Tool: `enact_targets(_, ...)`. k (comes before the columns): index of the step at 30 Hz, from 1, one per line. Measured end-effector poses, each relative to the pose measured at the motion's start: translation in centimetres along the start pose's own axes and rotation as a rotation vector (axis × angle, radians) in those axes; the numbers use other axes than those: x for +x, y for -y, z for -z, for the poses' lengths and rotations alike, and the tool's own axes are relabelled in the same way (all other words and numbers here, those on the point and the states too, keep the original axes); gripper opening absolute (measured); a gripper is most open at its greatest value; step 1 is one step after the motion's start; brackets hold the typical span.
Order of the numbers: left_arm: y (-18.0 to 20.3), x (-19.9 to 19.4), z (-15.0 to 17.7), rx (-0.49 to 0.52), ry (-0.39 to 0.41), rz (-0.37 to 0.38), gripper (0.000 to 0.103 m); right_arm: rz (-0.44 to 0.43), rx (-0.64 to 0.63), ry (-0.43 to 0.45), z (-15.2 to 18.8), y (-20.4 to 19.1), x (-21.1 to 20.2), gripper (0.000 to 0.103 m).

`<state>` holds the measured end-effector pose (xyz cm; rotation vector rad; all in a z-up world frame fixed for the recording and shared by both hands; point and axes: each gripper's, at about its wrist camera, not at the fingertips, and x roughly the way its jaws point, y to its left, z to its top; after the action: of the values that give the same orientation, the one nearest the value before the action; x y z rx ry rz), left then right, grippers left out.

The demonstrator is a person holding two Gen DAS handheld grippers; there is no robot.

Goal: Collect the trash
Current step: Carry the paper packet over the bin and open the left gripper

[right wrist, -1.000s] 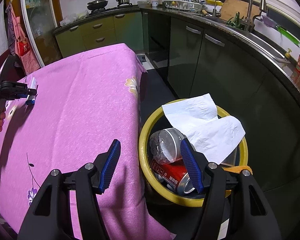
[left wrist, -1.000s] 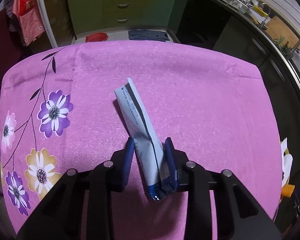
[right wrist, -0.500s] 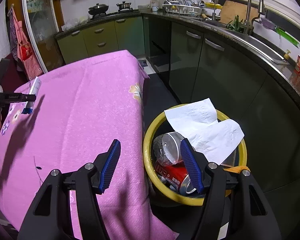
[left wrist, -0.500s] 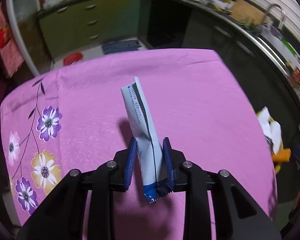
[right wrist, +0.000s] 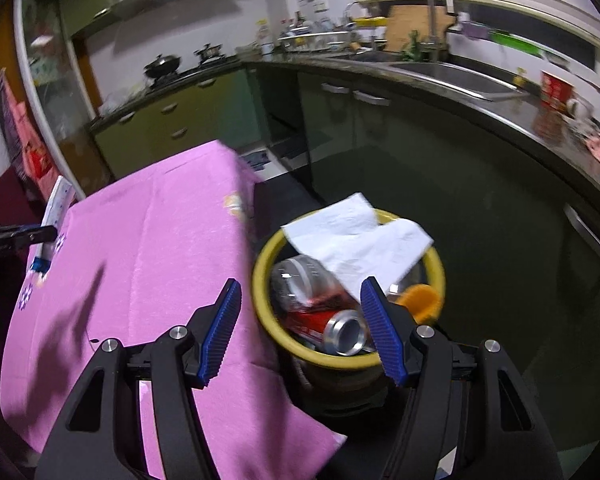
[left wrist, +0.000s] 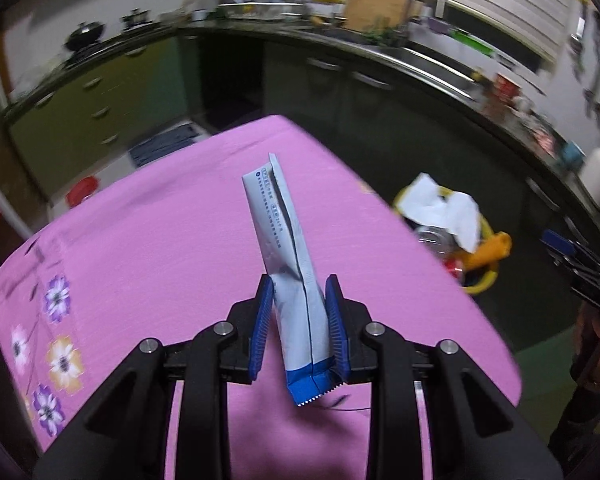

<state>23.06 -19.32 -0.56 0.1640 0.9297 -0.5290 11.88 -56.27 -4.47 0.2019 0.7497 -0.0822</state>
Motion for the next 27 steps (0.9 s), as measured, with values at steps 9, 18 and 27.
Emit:
enact_targets(9,8.8,3.1,-2.1,0.153,-0.034,0.144,0.026,0.052,0.086,0.010,1.4,4.5,-2.0,0.062)
enact_targets(18,19.3,7.9,-4.6,0.347,-0.048,0.286,0.027,0.081,0.153,-0.009,2.9,8.4,-1.9,0.062)
enact_targets(27,26.0,15.6,-5.5,0.482,-0.122,0.295,0.027,0.093,0.201,-0.032,4.3,11.1,-2.0,0.062)
